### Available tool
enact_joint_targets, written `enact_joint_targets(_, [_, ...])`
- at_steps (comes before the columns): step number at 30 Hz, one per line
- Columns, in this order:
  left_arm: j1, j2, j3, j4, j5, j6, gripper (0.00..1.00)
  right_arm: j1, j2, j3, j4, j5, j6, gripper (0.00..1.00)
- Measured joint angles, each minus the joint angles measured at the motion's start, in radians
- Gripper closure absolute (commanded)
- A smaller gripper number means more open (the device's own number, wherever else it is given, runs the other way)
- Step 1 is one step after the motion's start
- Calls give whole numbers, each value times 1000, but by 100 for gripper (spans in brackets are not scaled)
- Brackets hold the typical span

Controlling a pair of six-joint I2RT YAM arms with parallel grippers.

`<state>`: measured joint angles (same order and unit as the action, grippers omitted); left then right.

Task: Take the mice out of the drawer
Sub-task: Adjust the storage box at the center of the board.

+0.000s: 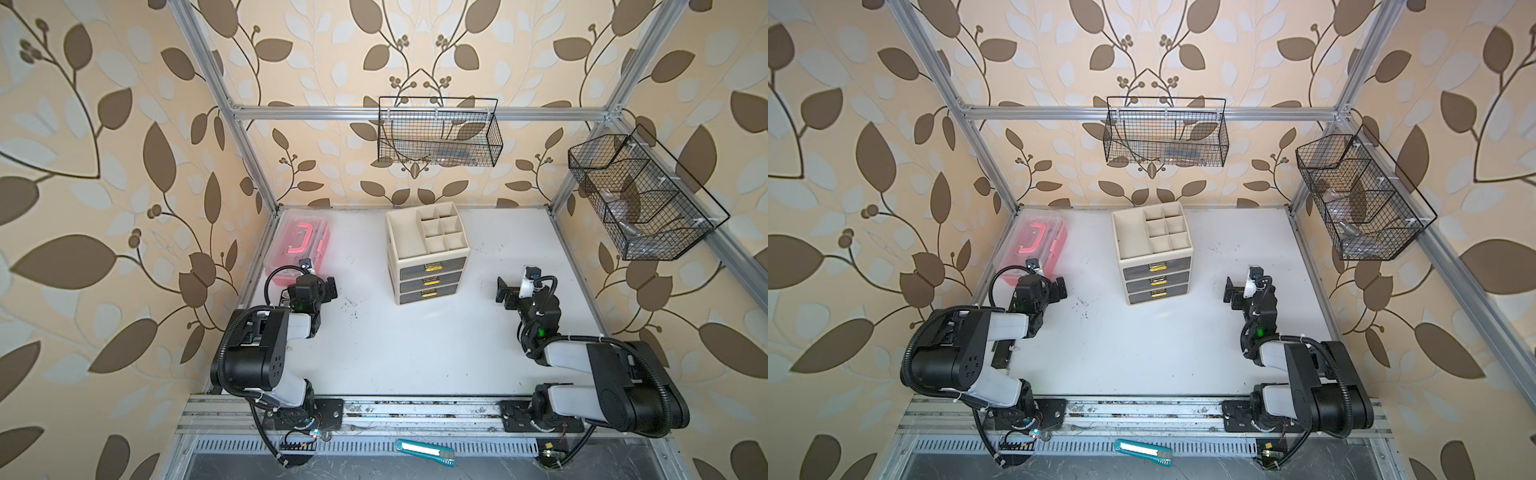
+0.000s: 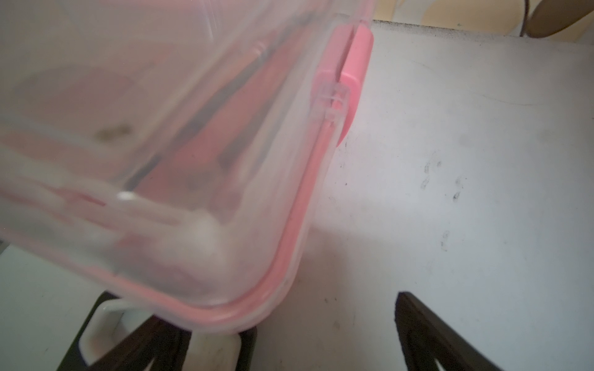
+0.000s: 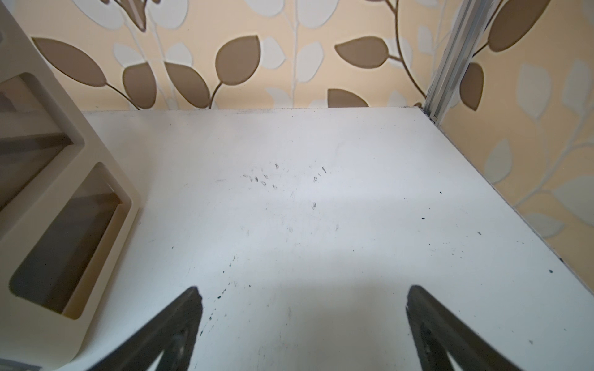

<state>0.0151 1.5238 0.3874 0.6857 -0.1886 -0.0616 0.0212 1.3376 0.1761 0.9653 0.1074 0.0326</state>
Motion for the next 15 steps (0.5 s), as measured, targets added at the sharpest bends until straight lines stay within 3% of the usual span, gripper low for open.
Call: enact_joint_targets(15, [0,-14,-1,-1,-13,-9,1,-8,0,0,0,-11,0,0])
